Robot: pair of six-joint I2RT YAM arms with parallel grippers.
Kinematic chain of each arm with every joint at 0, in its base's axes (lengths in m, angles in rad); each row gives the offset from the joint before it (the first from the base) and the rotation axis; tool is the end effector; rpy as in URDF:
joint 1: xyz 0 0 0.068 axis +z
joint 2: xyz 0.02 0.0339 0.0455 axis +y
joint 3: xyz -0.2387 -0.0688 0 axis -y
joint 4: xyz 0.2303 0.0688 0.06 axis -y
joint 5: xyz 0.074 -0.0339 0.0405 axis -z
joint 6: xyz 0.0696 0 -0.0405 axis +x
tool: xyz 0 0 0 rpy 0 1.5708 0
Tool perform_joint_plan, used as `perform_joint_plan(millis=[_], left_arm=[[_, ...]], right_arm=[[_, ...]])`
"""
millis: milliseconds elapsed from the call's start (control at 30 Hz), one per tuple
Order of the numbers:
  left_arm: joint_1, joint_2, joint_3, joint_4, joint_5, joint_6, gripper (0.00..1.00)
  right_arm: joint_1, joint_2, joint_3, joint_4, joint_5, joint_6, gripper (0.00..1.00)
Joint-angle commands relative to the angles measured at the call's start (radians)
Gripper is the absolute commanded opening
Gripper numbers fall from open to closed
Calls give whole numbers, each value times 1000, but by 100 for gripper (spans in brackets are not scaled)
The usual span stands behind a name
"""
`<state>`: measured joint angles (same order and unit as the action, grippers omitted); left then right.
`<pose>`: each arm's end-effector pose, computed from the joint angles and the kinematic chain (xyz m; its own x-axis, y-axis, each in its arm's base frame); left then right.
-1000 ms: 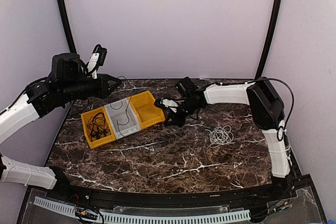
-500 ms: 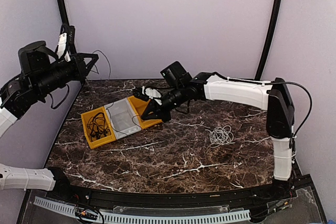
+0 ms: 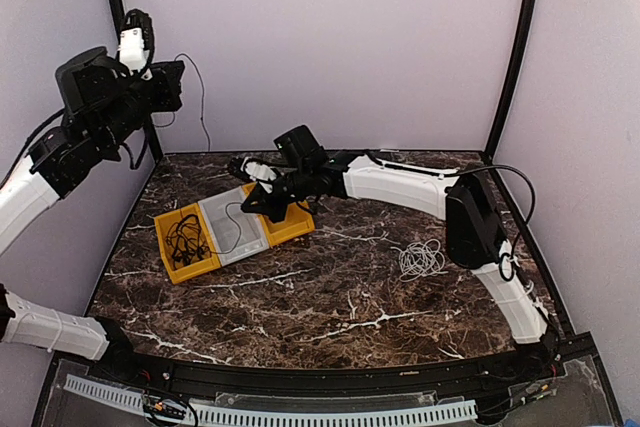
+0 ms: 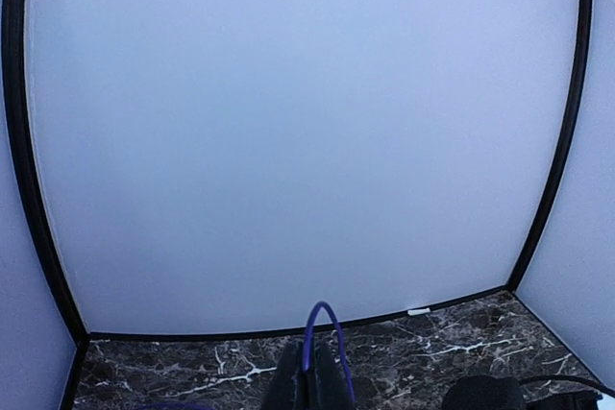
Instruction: Untangle the cables
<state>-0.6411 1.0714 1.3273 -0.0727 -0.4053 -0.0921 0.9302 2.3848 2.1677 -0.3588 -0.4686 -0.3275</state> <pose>0.2159 -0.1269 0.4645 0.1234 -0.1976 -0.9725 0.2513 0.9543 -0.1620 0.3008 0.4561 0.2123 -0.0053 -0.4873 -0.8732 -0.9964 0.0769 -0.0369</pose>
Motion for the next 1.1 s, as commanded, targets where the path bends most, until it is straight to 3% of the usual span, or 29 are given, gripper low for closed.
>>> perform_joint_plan(millis=[0, 533, 733, 867, 1067], left_arm=[[12, 85, 43, 122, -64, 133, 0], [81, 337, 297, 207, 101, 69, 0], [95, 389, 335, 209, 150, 65, 0], [135, 419, 311, 232, 184, 85, 0], [182, 439, 236, 244, 292, 31, 0]], right_arm=[[2, 75, 100, 72, 67, 82, 0], [19, 70, -22, 96, 102, 69, 9], [19, 27, -66, 64, 111, 50, 25], [18, -74, -188, 105, 108, 24, 51], [13, -202, -271, 27, 101, -13, 56]])
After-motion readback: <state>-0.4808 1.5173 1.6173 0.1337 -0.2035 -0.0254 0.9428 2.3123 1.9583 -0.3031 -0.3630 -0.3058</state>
